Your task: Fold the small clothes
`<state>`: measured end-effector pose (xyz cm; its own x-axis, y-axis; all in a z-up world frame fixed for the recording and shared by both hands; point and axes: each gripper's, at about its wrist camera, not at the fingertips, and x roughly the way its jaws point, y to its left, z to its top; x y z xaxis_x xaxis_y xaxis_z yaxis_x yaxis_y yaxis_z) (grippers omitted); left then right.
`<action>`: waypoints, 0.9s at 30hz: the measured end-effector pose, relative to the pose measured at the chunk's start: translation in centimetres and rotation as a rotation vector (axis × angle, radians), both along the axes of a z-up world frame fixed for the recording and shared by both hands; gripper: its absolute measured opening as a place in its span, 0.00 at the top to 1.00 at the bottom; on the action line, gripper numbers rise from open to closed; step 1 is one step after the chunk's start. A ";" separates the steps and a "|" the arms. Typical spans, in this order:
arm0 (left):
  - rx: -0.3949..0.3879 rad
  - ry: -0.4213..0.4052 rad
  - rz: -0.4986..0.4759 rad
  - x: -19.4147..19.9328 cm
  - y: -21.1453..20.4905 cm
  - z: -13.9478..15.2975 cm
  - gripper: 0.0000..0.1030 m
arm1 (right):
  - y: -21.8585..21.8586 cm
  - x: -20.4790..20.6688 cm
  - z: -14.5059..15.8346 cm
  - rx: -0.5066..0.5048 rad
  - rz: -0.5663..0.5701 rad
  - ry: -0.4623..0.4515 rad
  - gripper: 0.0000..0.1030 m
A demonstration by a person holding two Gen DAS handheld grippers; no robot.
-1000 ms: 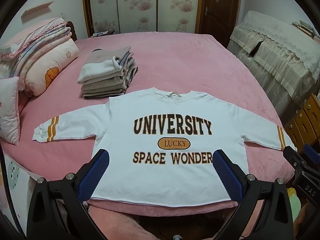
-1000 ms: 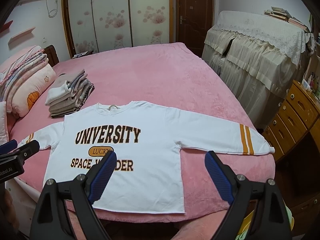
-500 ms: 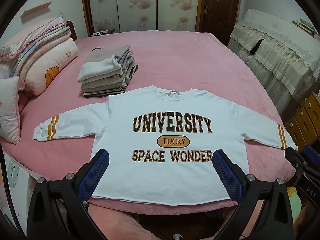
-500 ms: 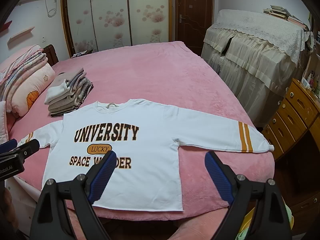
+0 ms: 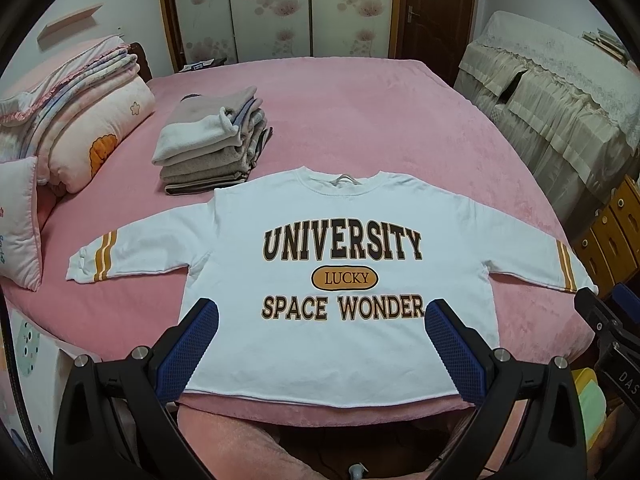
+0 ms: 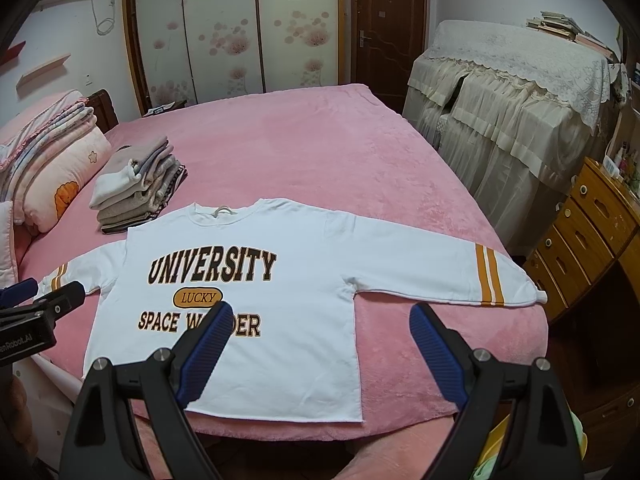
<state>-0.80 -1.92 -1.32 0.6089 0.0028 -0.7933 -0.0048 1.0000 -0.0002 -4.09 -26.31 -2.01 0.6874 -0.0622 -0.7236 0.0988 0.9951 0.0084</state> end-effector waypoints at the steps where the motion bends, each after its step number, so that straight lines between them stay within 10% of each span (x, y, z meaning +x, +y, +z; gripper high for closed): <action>1: 0.003 0.001 -0.002 0.0 -0.1 0.0 0.01 | 0.0 0.0 0.0 0.000 0.000 0.000 0.12; 27: -0.075 0.021 0.018 1.0 -1.3 -0.5 0.01 | -2.0 0.7 1.4 0.015 0.019 -0.017 0.12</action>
<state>0.24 -3.19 -1.87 0.5922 -0.0469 -0.8044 -0.0233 0.9969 -0.0752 -3.35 -28.30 -0.57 0.7009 -0.0378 -0.7123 0.0792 0.9965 0.0251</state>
